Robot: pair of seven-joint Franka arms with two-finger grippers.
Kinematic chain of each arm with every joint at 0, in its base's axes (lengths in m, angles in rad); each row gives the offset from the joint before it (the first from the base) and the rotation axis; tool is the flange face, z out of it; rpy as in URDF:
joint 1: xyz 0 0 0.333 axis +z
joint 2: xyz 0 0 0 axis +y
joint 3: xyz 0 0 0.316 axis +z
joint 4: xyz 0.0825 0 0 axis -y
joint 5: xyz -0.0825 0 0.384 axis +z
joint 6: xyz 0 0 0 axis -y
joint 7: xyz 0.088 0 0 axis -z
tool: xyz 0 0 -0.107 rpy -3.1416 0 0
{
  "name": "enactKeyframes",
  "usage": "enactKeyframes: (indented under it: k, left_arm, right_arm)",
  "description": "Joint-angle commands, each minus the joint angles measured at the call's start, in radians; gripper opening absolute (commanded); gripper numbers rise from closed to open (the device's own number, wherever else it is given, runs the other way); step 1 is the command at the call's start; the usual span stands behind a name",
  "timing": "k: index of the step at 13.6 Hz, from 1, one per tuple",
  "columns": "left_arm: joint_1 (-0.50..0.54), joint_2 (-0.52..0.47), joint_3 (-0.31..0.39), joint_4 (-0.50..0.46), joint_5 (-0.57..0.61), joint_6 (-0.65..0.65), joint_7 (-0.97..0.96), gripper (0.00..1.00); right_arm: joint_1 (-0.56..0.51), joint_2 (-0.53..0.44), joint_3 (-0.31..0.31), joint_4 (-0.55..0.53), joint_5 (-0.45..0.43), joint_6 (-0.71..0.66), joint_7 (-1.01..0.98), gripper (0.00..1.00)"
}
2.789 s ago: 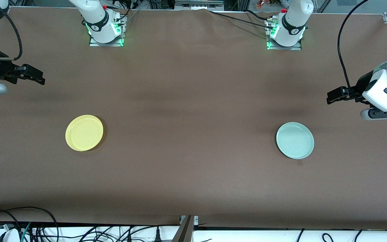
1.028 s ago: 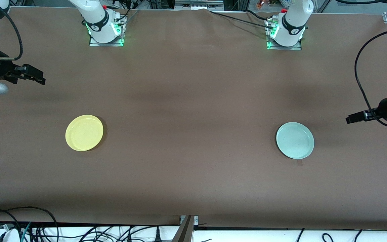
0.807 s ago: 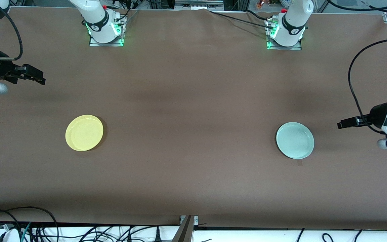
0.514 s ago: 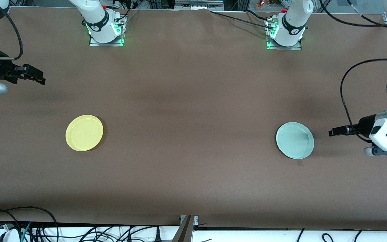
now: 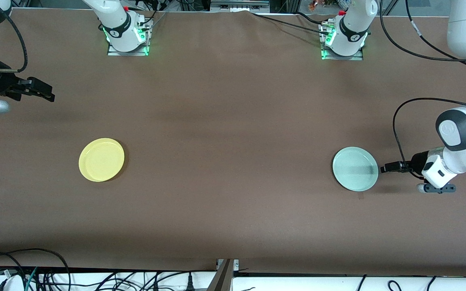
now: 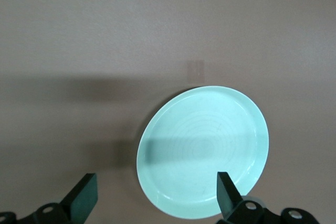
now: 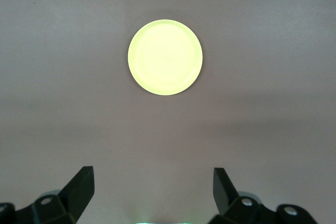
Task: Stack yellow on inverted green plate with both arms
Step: 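Move the left gripper down to the rim of the green plate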
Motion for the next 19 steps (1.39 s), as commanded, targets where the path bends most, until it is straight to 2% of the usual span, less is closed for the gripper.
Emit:
enactKeyframes:
  k: [1,6,12,19]
  left_arm:
    - [0.005,0.028,-0.003,-0.004,-0.052,0.032,0.058,1.0]
    - [-0.006,0.044,-0.003,-0.093,-0.049,0.137,0.087,1.0]
    - [-0.021,0.061,-0.003,-0.101,-0.039,0.15,0.095,1.0]
    - [-0.023,0.088,-0.003,-0.105,-0.037,0.179,0.201,1.0]
  right_arm:
    - [0.0,-0.004,0.003,0.008,-0.002,-0.015,0.001,1.0]
    - [0.0,-0.004,0.004,0.008,-0.002,-0.015,0.001,1.0]
    - [0.0,-0.006,0.004,0.008,-0.002,-0.015,0.001,1.0]
    - [0.0,-0.007,0.009,0.008,-0.002,-0.018,0.001,1.0]
